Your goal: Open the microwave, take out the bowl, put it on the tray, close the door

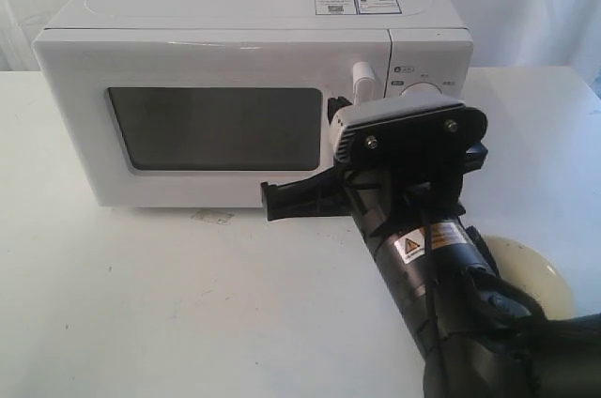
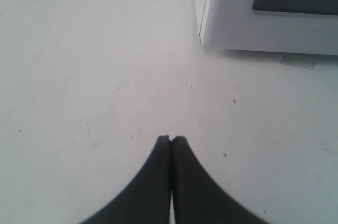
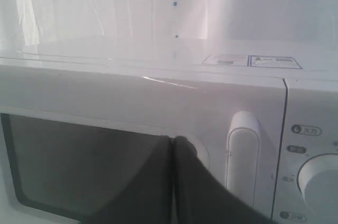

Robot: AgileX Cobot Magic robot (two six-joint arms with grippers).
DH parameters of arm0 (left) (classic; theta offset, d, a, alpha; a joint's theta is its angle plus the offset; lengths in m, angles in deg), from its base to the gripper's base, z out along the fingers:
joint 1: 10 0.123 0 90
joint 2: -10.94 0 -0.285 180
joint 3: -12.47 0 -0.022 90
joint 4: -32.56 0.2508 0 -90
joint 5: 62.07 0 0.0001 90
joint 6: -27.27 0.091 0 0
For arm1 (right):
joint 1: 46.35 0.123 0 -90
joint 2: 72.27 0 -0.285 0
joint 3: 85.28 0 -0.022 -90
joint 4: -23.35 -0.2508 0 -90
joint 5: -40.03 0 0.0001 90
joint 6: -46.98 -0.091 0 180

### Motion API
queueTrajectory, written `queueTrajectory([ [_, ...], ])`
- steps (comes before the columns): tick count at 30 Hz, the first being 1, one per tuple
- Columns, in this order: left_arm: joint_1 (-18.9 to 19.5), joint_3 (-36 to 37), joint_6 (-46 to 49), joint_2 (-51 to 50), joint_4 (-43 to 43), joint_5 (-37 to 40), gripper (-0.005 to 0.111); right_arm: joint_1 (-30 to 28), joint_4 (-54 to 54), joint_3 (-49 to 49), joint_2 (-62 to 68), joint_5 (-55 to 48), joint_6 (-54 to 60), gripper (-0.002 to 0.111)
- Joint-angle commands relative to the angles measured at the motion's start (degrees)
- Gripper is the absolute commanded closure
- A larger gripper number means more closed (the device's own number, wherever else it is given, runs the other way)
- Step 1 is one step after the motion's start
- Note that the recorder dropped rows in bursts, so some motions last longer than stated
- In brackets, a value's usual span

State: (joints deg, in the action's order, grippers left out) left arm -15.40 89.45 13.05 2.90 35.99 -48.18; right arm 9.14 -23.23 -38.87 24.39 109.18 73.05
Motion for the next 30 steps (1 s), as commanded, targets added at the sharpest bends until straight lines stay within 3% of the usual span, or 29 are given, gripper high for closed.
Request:
queueTrajectory([
  [1, 0.22, 0.23, 0.12, 0.26, 0.25, 0.29, 0.107, 0.13, -0.19, 0.22, -8.54, -7.82, -2.31, 0.108],
  [9, 0.22, 0.23, 0.12, 0.26, 0.25, 0.29, 0.107, -0.89, -4.17, 0.22, -27.22, -33.92, 10.57, 0.108],
  [16, 0.22, 0.23, 0.12, 0.26, 0.25, 0.29, 0.107, -11.09, -4.17, 3.65, -40.61, -52.40, 11.00, 0.108],
  [30, 0.22, 0.23, 0.12, 0.26, 0.25, 0.29, 0.107, -34.09, -4.17, 22.35, -75.59, -59.98, 9.78, 0.108],
])
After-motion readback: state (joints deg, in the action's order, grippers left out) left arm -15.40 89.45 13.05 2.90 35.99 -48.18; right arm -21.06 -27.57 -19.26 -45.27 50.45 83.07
